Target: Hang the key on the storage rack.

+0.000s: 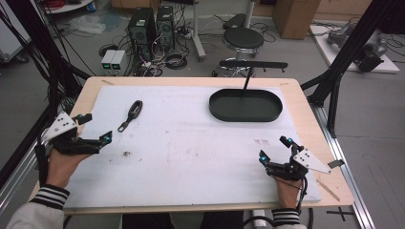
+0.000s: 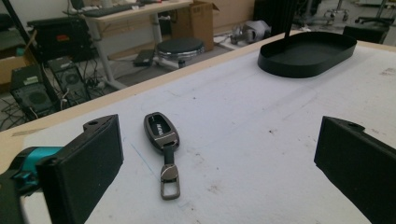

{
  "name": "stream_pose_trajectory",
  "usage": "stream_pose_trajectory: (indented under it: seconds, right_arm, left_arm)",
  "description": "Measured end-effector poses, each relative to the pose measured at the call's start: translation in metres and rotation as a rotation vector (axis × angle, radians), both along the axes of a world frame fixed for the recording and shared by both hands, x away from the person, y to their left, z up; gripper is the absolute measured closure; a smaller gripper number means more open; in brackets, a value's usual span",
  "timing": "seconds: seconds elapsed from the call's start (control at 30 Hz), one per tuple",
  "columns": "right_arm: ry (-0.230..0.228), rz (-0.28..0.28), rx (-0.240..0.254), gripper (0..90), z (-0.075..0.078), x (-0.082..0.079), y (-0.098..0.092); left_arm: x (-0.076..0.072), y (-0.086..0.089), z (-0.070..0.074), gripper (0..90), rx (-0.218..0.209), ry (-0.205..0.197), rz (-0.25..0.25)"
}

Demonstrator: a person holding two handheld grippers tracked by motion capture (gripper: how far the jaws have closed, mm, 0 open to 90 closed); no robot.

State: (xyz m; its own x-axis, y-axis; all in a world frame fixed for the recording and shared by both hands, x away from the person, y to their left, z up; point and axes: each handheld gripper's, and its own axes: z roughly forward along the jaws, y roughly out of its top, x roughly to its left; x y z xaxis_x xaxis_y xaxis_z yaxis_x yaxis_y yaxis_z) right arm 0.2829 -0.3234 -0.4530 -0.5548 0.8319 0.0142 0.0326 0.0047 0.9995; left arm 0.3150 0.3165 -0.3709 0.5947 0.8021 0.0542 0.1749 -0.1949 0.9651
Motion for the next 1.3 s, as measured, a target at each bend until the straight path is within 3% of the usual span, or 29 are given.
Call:
stream_pose_trajectory:
  seconds: [0.17, 0.33, 0.43, 0.57, 0.9, 1.03, 1.2, 1.3]
  right_arm:
    - [0.001, 0.001, 0.004, 2.7, 0.0, 0.0, 0.0]
    - [-0.003, 0.0, 0.002, 2.7, 0.0, 0.0, 0.0]
    - [-0.006, 0.001, 0.0, 2.8, 0.0, 0.001, 0.0]
    - [-0.005, 0.001, 0.001, 2.8, 0.0, 0.0, 0.0]
    - [-0.002, 0.001, 0.002, 2.7, 0.0, 0.0, -0.001]
    - [-0.003, 0.001, 0.002, 2.7, 0.0, 0.0, -0.001]
    - [-0.003, 0.0, 0.003, 2.7, 0.0, 0.0, -0.001]
    - [-0.007, 0.0, 0.003, 2.7, 0.0, 0.0, -0.001]
  left_arm:
    - [0.021, -0.003, 0.007, 1.7, 0.037, 0.075, -0.022]
    - [0.039, -0.008, 0.011, 1.7, 0.08, 0.113, -0.009]
    - [0.05, -0.011, 0.011, 1.7, 0.128, 0.148, -0.002]
    - [0.065, -0.012, 0.01, 1.7, 0.146, 0.201, 0.012]
    - [0.098, -0.026, 0.01, 1.7, 0.269, 0.313, 0.017]
    - [0.113, -0.035, 0.01, 1.7, 0.313, 0.379, 0.009]
    - [0.128, -0.039, 0.005, 1.7, 0.336, 0.438, 0.023]
    - [0.134, -0.04, 0.001, 1.9, 0.345, 0.448, 0.048]
